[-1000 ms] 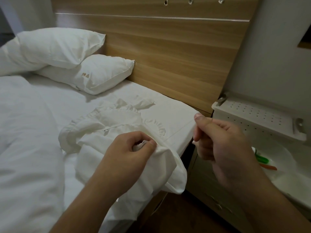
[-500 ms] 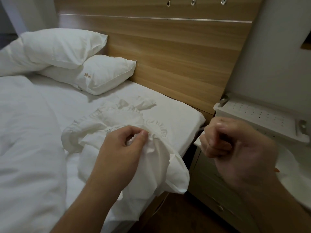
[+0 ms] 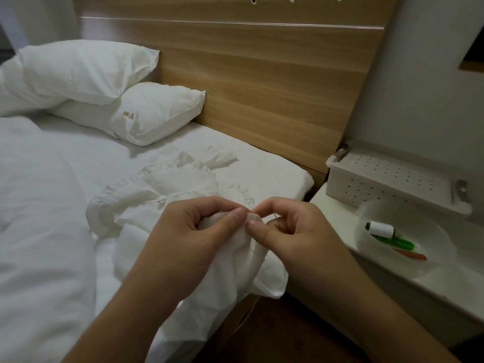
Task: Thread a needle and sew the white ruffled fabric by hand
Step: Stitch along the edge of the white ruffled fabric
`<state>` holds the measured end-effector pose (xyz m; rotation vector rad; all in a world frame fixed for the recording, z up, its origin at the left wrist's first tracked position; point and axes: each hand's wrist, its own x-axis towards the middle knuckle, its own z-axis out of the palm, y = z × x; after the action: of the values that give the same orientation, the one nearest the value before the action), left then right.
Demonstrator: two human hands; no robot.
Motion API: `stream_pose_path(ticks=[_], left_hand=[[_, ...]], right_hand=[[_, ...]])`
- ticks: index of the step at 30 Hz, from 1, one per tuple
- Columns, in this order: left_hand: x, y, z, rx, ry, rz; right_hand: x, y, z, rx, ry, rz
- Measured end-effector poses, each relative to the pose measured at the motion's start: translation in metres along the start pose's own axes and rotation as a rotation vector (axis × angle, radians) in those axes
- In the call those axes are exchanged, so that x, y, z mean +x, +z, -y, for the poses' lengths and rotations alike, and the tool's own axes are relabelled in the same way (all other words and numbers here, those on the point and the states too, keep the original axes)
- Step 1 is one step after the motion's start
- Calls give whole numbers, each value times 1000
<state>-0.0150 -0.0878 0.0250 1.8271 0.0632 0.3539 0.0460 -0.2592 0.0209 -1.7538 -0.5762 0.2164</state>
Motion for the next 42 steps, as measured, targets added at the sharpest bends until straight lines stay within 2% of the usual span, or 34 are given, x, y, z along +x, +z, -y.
stream_pose_path(ticks=[7,14,18,21,25,42], left_hand=[[1,-6,2,-88,-89,-13],[2,-4,5,-179,-104,-85],[3,-5,6,-186,-106,-100],[3,-5,6,-190,-106,-104],[2,-4,4,-199,-99,-88],[2,-4,4,-196,-86,-82]], right_hand=[[5,-13,-9,55,24,-84],[5,-13,-9,-61,12,-100],[3,-17,-1,49,57,-69],[-1,-17,6,46,-9,-100],[-5,-10,7,-106,-132,-144],[-5,-9,3,-148,-158,-146]])
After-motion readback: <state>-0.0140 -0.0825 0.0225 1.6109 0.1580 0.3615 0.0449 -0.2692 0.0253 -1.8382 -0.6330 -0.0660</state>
